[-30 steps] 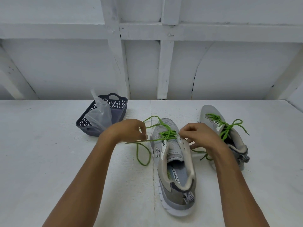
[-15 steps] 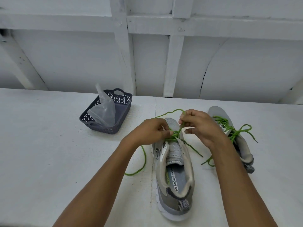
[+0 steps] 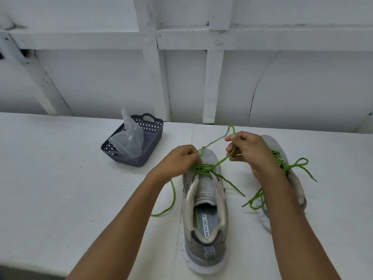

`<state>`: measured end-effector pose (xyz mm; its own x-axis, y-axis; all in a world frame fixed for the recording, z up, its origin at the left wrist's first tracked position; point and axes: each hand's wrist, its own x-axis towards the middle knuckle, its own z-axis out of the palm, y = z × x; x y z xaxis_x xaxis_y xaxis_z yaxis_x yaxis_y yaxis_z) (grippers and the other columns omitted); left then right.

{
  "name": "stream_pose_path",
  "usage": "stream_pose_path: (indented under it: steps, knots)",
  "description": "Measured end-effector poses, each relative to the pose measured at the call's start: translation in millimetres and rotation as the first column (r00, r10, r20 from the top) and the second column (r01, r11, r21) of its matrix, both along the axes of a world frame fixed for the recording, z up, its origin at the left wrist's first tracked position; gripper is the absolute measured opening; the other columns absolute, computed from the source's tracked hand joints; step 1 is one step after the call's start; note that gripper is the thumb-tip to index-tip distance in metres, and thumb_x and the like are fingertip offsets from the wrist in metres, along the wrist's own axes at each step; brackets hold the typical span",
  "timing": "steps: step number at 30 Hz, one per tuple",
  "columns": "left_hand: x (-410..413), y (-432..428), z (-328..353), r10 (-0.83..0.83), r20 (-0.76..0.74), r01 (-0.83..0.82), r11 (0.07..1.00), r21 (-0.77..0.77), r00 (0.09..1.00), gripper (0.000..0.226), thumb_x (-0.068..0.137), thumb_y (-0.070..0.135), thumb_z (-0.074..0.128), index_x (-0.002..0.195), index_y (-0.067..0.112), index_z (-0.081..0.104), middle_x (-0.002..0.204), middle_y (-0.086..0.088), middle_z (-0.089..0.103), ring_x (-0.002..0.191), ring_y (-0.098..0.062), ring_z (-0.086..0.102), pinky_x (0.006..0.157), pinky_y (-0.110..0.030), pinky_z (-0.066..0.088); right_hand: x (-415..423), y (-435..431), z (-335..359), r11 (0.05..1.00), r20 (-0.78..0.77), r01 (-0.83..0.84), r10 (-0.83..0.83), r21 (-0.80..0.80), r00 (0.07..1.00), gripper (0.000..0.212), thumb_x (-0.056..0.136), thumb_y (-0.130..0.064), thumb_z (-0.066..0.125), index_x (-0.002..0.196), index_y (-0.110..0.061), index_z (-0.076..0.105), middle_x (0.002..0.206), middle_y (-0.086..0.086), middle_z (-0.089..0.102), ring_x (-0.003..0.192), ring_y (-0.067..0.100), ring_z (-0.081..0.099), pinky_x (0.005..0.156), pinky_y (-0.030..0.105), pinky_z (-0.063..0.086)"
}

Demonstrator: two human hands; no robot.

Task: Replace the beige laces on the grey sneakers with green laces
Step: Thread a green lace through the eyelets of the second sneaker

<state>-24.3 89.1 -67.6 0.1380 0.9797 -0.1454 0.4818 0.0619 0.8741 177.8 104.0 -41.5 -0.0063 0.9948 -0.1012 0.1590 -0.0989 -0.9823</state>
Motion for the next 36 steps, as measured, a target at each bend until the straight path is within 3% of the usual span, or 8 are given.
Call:
stream_pose_path:
  steps: [2, 5, 12, 15, 20, 25, 32, 36]
  knots:
    - [-3, -4, 2, 0.055, 0.164, -0.044, 0.996, -0.072, 0.985, 0.016, 0.092, 0.008, 0.049, 0.079, 0.014, 0.055, 0.086, -0.009, 0.074, 0.078, -0.016, 0.062, 0.071, -0.026, 0.045, -1, 3, -4, 0.998, 0.045, 0.066, -0.066, -0.001, 0.997, 0.018, 0.098, -0.011, 0.050, 0.094, -0.010, 0.067, 0.070, 0.003, 0.066, 0.062, 0.015, 0.061, 0.059, 0.027, 0.052]
    - [-12, -6, 6, 0.068, 0.398, -0.022, 0.993, -0.120, 0.915, 0.011, 0.092, 0.006, 0.045, 0.088, 0.014, 0.052, 0.079, -0.014, 0.070, 0.081, -0.025, 0.062, 0.077, -0.038, 0.048, -1, 6, -7, 0.996, -0.119, 0.071, -0.076, -0.050, 0.990, 0.016, 0.097, -0.006, 0.050, 0.097, -0.008, 0.066, 0.073, 0.005, 0.064, 0.064, 0.017, 0.060, 0.057, 0.026, 0.051]
    - [4, 7, 3, -0.130, -0.172, 0.132, 0.991, 0.001, 0.977, 0.017, 0.088, 0.038, 0.071, 0.092, 0.021, 0.071, 0.083, 0.005, 0.067, 0.075, -0.007, 0.058, 0.071, -0.027, 0.047, 0, 10, 0, 0.999, -0.184, -0.032, 0.026, -0.032, 0.983, 0.018, 0.098, -0.013, 0.052, 0.094, -0.011, 0.070, 0.063, -0.002, 0.056, 0.060, 0.014, 0.056, 0.060, 0.028, 0.050]
    - [10, 10, 6, -0.140, -0.081, 0.142, 0.990, 0.015, 0.987, 0.005, 0.088, 0.019, 0.070, 0.084, 0.016, 0.071, 0.074, 0.010, 0.065, 0.068, -0.003, 0.055, 0.067, -0.022, 0.045, -1, 10, 4, 0.997, -0.228, -0.079, 0.074, -0.016, 0.971, 0.020, 0.101, -0.016, 0.051, 0.095, -0.011, 0.069, 0.061, -0.002, 0.051, 0.059, 0.014, 0.053, 0.061, 0.031, 0.050]
    - [7, 18, 3, -0.158, -0.123, 0.154, 0.987, -0.039, 0.980, 0.028, 0.083, 0.043, 0.076, 0.102, 0.025, 0.067, 0.092, 0.009, 0.065, 0.083, -0.009, 0.061, 0.076, -0.030, 0.052, -1, 5, 18, 0.994, -0.345, -0.107, 0.112, 0.033, 0.932, 0.022, 0.103, -0.020, 0.047, 0.100, -0.012, 0.067, 0.059, -0.001, 0.047, 0.055, 0.014, 0.050, 0.056, 0.031, 0.053]
    - [17, 13, 8, -0.263, -0.124, 0.279, 0.950, 0.139, 0.957, 0.020, 0.083, 0.040, 0.075, 0.101, 0.044, 0.068, 0.108, 0.010, 0.060, 0.097, -0.006, 0.057, 0.091, -0.030, 0.048, -4, 2, 41, 0.988, -0.399, -0.105, 0.141, 0.113, 0.906, 0.022, 0.102, -0.023, 0.047, 0.105, -0.016, 0.067, 0.060, 0.001, 0.048, 0.055, 0.014, 0.050, 0.053, 0.029, 0.052]
    - [0, 4, 23, -0.448, 0.195, 0.442, 0.894, 0.078, 0.872, 0.016, 0.085, 0.017, 0.066, 0.078, 0.029, 0.074, 0.104, -0.003, 0.073, 0.107, -0.024, 0.066, 0.102, -0.040, 0.048, -1, 0, 43, 0.987, -0.367, -0.026, 0.083, 0.158, 0.926, 0.022, 0.103, -0.024, 0.047, 0.109, -0.015, 0.067, 0.059, -0.001, 0.047, 0.053, 0.013, 0.049, 0.051, 0.027, 0.050]
    - [-12, 6, 28, -0.354, 0.279, 0.341, 0.935, 0.095, 0.893, 0.012, 0.097, 0.018, 0.059, 0.087, 0.013, 0.063, 0.072, -0.002, 0.063, 0.070, -0.017, 0.059, 0.074, -0.034, 0.049, 3, 2, 31, 0.991, -0.361, -0.003, 0.051, 0.131, 0.931, 0.022, 0.102, -0.024, 0.050, 0.111, -0.014, 0.067, 0.059, -0.001, 0.046, 0.054, 0.013, 0.047, 0.051, 0.027, 0.048]
